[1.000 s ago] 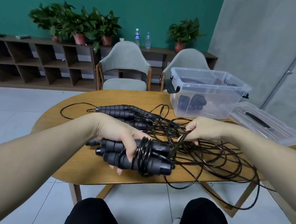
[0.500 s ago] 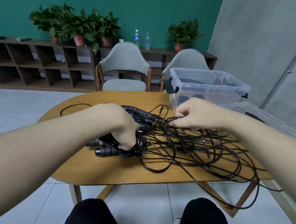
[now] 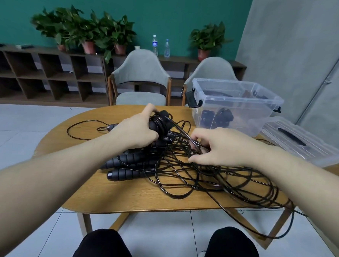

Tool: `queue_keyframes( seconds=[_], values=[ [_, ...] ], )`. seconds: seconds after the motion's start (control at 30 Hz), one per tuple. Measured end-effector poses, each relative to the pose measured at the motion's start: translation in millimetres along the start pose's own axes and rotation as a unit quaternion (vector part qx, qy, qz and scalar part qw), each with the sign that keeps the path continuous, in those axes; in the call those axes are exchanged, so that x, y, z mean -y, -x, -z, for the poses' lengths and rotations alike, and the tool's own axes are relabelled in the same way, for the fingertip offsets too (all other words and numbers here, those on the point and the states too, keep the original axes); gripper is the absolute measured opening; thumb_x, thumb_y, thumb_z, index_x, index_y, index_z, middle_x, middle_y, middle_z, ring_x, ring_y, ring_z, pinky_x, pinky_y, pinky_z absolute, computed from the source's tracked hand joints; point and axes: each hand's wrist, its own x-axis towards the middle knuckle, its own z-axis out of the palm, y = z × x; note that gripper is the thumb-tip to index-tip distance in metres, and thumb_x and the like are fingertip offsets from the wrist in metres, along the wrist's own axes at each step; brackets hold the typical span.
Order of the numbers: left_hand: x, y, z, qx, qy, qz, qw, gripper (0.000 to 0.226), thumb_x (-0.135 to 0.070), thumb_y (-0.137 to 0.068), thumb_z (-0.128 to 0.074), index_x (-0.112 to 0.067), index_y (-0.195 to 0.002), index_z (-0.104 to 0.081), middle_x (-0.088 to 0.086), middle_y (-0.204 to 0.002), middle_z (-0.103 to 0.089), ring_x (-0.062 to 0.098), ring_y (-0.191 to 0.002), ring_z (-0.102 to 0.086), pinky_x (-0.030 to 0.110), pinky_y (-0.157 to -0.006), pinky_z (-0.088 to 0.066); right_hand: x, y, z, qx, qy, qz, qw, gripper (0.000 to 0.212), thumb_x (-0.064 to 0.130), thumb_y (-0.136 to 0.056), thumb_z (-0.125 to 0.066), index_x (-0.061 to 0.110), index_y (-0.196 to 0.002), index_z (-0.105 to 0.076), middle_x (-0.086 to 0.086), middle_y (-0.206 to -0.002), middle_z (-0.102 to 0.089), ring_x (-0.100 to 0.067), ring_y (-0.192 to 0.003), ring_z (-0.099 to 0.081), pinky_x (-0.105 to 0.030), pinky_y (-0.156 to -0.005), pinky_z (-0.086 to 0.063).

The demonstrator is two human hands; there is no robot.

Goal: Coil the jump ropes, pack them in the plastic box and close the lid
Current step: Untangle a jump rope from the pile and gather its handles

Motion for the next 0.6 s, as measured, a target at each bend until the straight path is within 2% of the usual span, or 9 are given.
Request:
queue_keyframes(
  seconds=[0.1,0.17,0.23,0.27,0.33,0.43,0.5,0.57,0.6],
  values=[
    [9,-3,-3,-0.05,0.103,0.017,0.993,0.057,-0.016,-0.088,-0.063,-0.03,-0.133,-0.031,0.005,-0.075,-0.063,0.022,-0.061,-0.059,0.032,-0.056,-0.045,-13,4,-13,-0.04,-0.014,-0.057,0.998,0.05,0.075,-0.079,-0.055,0.042,-0.117,-0.055,0.016,-0.087,-0.066,0.0,-0.077,-0.061,-0.021,-0.065,-0.052],
    [13,-4,-5,-0.067,0.147,0.028,0.986,0.056,-0.014,-0.087,-0.064,-0.027,-0.13,-0.031,0.004,-0.075,-0.06,0.02,-0.059,-0.057,0.033,-0.056,-0.045,-22,7,-22,-0.106,-0.033,-0.08,0.991,0.046,0.066,-0.089,-0.051,0.039,-0.125,-0.061,0.014,-0.094,-0.069,-0.002,-0.08,-0.062,-0.022,-0.069,-0.052],
    [14,-5,-9,-0.065,0.199,0.043,0.977,0.057,-0.012,-0.086,-0.067,-0.025,-0.128,-0.031,0.007,-0.084,-0.061,0.021,-0.061,-0.059,0.036,-0.056,-0.049,-30,11,-26,-0.153,-0.056,-0.098,0.982,0.044,0.057,-0.094,-0.049,0.037,-0.131,-0.061,0.014,-0.108,-0.071,-0.006,-0.089,-0.064,-0.023,-0.075,-0.05],
    [14,-5,-10,-0.067,0.221,0.05,0.972,0.057,-0.011,-0.085,-0.069,-0.024,-0.126,-0.031,0.008,-0.089,-0.062,0.022,-0.063,-0.059,0.036,-0.056,-0.051,-33,13,-27,-0.148,-0.064,-0.105,0.981,0.047,0.058,-0.093,-0.049,0.038,-0.134,-0.057,0.016,-0.114,-0.069,-0.005,-0.092,-0.063,-0.025,-0.079,-0.05],
    [14,-6,-12,-0.083,0.233,0.055,0.967,0.053,-0.011,-0.085,-0.07,-0.022,-0.121,-0.032,0.008,-0.094,-0.061,0.021,-0.065,-0.058,0.033,-0.055,-0.048,-36,17,-27,-0.11,-0.092,-0.116,0.983,0.051,0.063,-0.089,-0.054,0.041,-0.135,-0.054,0.021,-0.107,-0.065,0.001,-0.09,-0.057,-0.024,-0.078,-0.047],
    [14,-5,-17,-0.113,0.209,0.025,0.971,0.05,-0.014,-0.085,-0.07,-0.02,-0.12,-0.033,0.005,-0.1,-0.062,0.022,-0.072,-0.062,0.034,-0.061,-0.049,-40,20,-28,-0.085,-0.157,-0.15,0.972,0.035,0.055,-0.09,-0.061,0.034,-0.117,-0.069,0.015,-0.109,-0.065,-0.001,-0.1,-0.057,-0.018,-0.082,-0.042],
    [13,-3,-19,-0.131,0.141,0.011,0.981,0.049,-0.019,-0.086,-0.067,-0.024,-0.12,-0.031,0.001,-0.096,-0.064,0.024,-0.074,-0.065,0.035,-0.062,-0.049,-42,23,-27,-0.032,-0.194,-0.184,0.963,0.031,0.05,-0.092,-0.062,0.035,-0.118,-0.07,0.014,-0.12,-0.066,-0.003,-0.107,-0.058,-0.022,-0.092,-0.043],
    [10,-1,-20,-0.143,0.077,0.008,0.987,0.047,-0.022,-0.087,-0.064,-0.029,-0.118,-0.028,0.0,-0.087,-0.064,0.025,-0.07,-0.065,0.035,-0.061,-0.049,-41,28,-27,0.056,-0.315,-0.219,0.922,0.049,0.057,-0.086,-0.066,0.04,-0.132,-0.062,0.019,-0.134,-0.057,-0.004,-0.122,-0.053,-0.032,-0.109,-0.041],
    [9,-1,-19,-0.152,0.06,0.007,0.986,0.047,-0.023,-0.087,-0.063,-0.03,-0.117,-0.028,-0.001,-0.085,-0.063,0.025,-0.069,-0.063,0.036,-0.062,-0.049,-41,30,-27,0.084,-0.376,-0.23,0.894,0.06,0.059,-0.081,-0.068,0.041,-0.137,-0.056,0.02,-0.139,-0.053,-0.005,-0.127,-0.05,-0.038,-0.112,-0.04]
  ],
)
